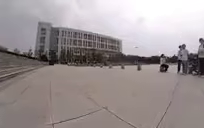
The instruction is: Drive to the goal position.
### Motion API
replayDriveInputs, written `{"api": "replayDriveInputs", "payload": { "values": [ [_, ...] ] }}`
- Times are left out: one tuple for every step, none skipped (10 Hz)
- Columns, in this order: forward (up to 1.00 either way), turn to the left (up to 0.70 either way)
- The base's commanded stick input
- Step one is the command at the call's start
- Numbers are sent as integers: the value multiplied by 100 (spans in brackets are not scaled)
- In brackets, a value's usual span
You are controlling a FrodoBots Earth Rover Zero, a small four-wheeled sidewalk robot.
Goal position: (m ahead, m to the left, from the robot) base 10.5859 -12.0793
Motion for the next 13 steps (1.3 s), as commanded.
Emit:
{"api": "replayDriveInputs", "payload": {
  "values": [
    [85,0],
    [85,0],
    [85,0],
    [85,-30],
    [85,-34],
    [85,-17],
    [85,-3],
    [85,-26],
    [85,-34],
    [85,-17],
    [85,-3],
    [85,-34],
    [85,-18]
  ]
}}
